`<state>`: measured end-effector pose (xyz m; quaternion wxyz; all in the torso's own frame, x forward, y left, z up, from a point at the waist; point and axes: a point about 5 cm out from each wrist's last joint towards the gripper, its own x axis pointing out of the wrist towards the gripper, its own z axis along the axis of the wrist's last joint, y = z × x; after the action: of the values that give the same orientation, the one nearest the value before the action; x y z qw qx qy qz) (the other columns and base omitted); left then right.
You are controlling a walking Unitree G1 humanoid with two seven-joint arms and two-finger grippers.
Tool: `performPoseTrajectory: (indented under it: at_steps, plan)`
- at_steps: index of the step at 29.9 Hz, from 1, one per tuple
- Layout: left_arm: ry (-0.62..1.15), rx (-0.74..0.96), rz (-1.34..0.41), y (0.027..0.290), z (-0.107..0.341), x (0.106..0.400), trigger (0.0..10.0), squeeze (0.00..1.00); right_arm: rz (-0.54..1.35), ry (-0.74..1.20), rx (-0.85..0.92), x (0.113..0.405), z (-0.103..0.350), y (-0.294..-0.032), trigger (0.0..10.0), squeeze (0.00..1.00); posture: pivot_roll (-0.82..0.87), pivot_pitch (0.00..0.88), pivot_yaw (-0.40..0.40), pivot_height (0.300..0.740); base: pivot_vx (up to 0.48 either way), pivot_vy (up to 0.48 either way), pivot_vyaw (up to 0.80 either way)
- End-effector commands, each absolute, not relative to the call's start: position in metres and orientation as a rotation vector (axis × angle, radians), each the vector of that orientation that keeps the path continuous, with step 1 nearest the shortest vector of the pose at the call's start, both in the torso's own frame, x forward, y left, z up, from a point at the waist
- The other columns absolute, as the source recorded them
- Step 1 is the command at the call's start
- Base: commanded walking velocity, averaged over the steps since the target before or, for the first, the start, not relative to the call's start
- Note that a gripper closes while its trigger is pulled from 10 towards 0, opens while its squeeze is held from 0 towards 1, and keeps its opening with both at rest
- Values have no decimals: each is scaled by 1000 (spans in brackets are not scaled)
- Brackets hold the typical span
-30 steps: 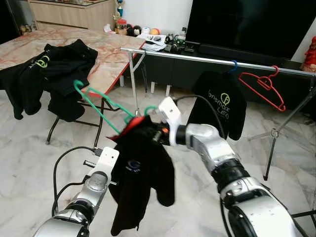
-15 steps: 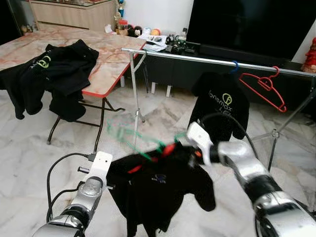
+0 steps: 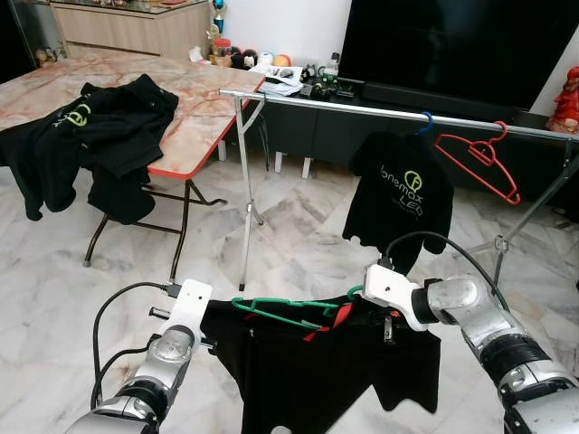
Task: Hang hanger
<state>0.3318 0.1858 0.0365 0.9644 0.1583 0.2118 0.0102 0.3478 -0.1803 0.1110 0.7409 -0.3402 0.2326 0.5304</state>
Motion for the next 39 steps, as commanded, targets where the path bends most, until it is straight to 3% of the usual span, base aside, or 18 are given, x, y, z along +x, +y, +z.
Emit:
performPoseTrajectory:
  at_steps: [1,7,13,18,24,29,35,39]
  plan:
    - [446,312,76,202,34,327,0,0,1073,630,-879,343,103,-211,10000,0,94,0,-64,740,0,0,0]
    - [441,309,75,202,36,329,0,0,1048,689,-1031,342,92,-212,10000,0,98,0,-64,740,0,0,0]
    - [434,296,60,201,38,330,0,0,909,722,-1159,349,89,-214,10000,0,105,0,-69,740,0,0,0]
    - [429,284,15,195,38,332,0,0,822,689,-1139,354,87,-207,10000,0,106,0,-72,740,0,0,0]
    - [296,-1,-346,159,66,346,0,0,800,648,-1040,351,73,-185,10000,0,119,0,-79,740,0,0,0]
    - [284,77,-585,148,78,344,0,0,760,597,-940,353,70,-166,10000,0,130,0,-77,740,0,0,0]
    - [286,118,-706,151,86,342,0,0,757,563,-778,356,73,-148,10000,0,135,0,-77,740,0,0,0]
    - [265,135,-810,149,99,336,0,0,701,550,-777,358,73,-146,10000,0,138,0,-78,740,0,0,0]
